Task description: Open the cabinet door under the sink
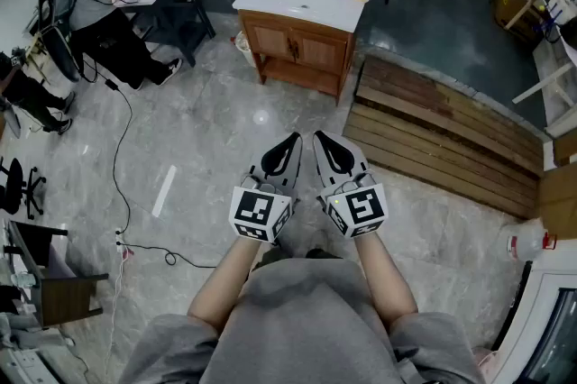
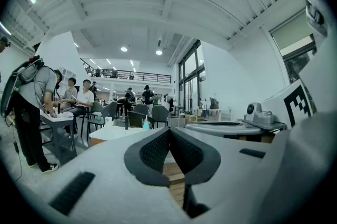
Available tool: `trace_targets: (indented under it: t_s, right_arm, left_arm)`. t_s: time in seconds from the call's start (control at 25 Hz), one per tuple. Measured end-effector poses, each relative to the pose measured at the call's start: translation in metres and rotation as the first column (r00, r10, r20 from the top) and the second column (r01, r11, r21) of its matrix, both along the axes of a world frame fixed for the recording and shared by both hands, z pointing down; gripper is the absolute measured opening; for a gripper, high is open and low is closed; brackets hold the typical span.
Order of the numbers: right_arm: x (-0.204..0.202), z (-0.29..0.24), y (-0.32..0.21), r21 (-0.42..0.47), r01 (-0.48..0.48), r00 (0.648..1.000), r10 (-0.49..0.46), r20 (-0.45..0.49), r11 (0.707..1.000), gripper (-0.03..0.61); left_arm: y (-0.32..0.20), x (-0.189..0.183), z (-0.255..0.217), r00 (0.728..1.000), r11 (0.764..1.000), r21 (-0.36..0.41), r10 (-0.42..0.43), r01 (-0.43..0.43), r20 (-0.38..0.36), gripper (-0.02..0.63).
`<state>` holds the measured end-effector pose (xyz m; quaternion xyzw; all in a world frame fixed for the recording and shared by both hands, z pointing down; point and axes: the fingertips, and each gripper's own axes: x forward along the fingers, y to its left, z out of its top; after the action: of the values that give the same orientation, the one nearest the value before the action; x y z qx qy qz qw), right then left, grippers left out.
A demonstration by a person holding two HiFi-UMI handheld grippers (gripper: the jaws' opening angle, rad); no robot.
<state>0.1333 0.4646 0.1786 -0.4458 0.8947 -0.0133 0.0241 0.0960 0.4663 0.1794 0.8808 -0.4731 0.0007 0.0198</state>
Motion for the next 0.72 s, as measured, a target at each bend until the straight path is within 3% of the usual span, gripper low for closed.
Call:
trace_targets:
  t_s: [0.44,0.72]
  right_arm:
    - [0.012,0.002,0.000,0.005,0.030,0.999,-0.030,0.043,1.000,0.011]
    - [0.036,0.006,-0.004,-0.004,0.011,0.998,-0.011,0.065,1.000,0.011]
  left_arm:
    - [-0.003,0.013,0.005,1.000,1.000,-0.007,0.013,-0.013,-0.003,0.009]
    - [-0.003,0.034,0.015,0.999,1.000,-0.026,0.008,-0.007,0.032,0.009]
